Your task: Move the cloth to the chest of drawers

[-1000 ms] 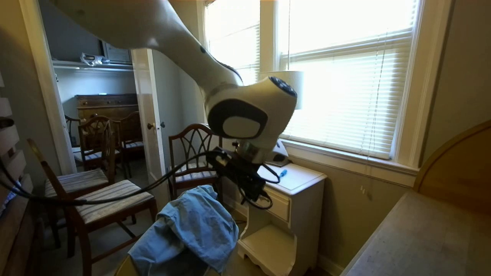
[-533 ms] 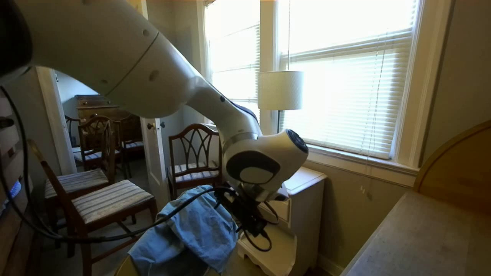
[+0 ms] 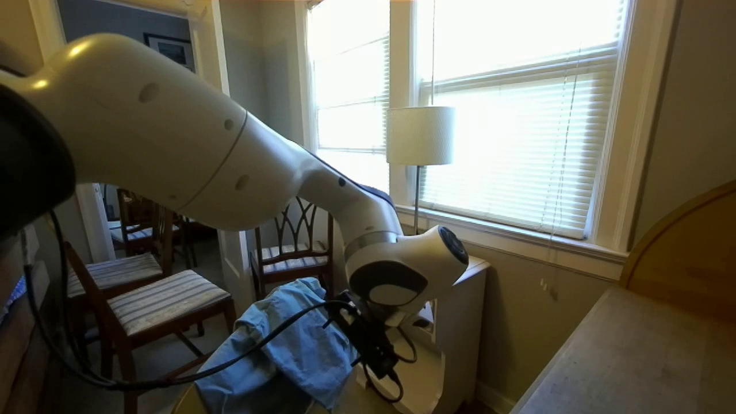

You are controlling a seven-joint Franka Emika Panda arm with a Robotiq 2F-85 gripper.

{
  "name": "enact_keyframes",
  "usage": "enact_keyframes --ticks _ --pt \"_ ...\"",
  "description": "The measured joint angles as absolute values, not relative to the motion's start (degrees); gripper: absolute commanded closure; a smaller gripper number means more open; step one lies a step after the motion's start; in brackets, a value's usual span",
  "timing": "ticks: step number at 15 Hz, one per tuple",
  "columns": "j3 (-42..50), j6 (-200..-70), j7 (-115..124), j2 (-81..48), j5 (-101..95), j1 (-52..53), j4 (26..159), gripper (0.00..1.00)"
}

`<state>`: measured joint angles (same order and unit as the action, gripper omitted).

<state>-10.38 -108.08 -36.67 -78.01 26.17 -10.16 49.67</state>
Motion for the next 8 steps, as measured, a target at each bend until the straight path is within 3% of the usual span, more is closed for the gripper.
enact_keyframes --ticks 8 --pt "-10.98 -104.93 -34.15 -81.39 25.76 -10.2 46.64 0.0"
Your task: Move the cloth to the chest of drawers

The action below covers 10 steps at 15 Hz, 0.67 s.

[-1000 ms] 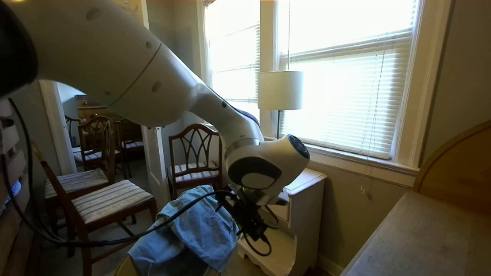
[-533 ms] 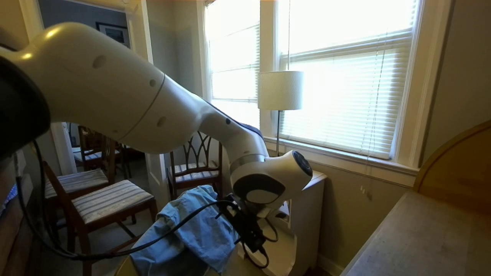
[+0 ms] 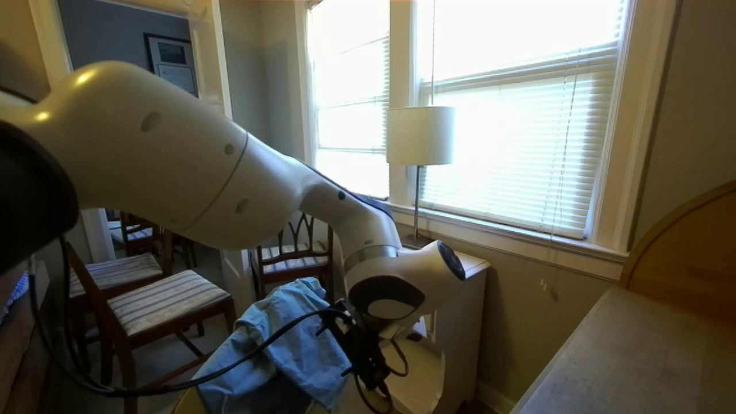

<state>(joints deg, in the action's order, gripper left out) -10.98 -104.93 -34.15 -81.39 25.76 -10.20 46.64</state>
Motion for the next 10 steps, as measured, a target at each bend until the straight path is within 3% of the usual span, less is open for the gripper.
enact_keyframes --ticks 10 --pt "-14.89 -106.84 -23.82 -85.94 27.76 -10.15 43.41 0.0"
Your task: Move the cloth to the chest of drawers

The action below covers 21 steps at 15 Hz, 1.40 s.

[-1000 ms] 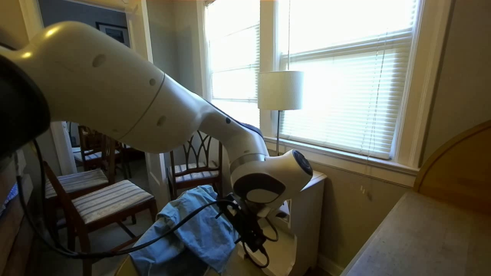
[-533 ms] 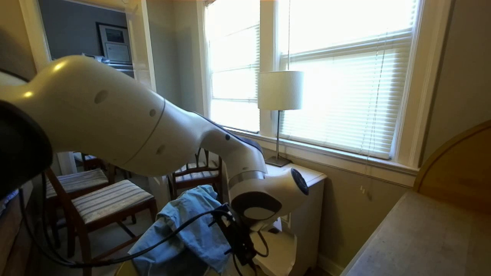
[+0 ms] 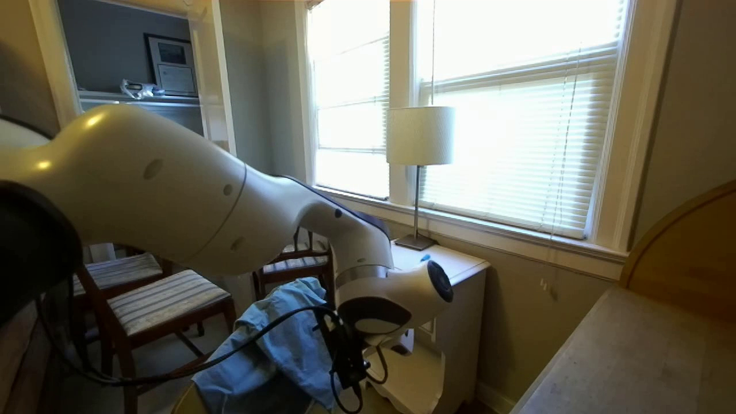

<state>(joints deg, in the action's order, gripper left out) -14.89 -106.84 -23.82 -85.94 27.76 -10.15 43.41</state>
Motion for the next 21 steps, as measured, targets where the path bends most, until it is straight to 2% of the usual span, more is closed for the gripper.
enact_keyframes --ticks 9,10,11,12,15,21 --pt "-16.61 -107.19 -21.72 -86.01 28.21 -9.1 45.01 0.0" --pt "-16.74 -106.98 -21.73 -86.01 28.21 -8.87 45.01 0.25" --pt "-16.85 -106.76 -21.74 -86.01 28.21 -8.68 45.01 0.26" --pt "-16.92 -106.64 -21.74 -86.01 28.21 -8.51 45.01 0.32" --pt "-17.01 -106.32 -21.74 -86.01 28.21 -8.28 45.01 0.56" --pt "-17.02 -106.27 -21.74 -86.01 28.21 -8.37 45.01 0.97"
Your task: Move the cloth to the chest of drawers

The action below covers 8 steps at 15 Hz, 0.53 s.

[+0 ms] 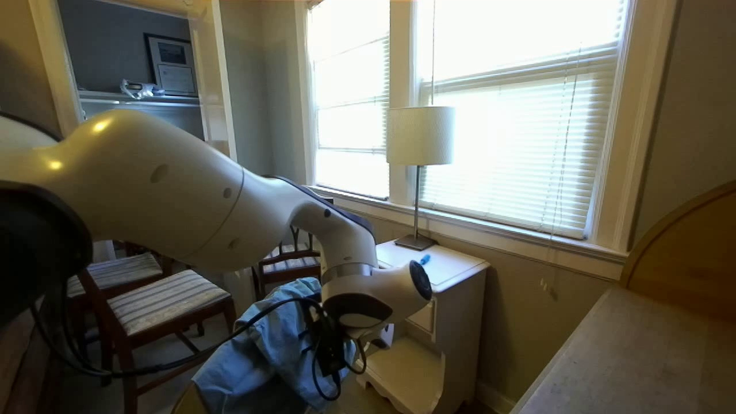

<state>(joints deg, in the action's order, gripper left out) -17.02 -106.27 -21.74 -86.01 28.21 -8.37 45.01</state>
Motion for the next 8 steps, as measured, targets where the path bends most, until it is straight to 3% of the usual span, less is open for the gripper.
enact_keyframes --ticks 1,3,8 --pt "-17.02 -106.21 -21.74 -86.01 28.21 -8.42 45.01 0.55" --pt "-17.01 -105.04 -21.89 -86.0 28.2 -8.51 44.99 0.57" --pt "-16.88 -102.08 -20.73 -85.98 28.36 -9.07 44.87 0.23"
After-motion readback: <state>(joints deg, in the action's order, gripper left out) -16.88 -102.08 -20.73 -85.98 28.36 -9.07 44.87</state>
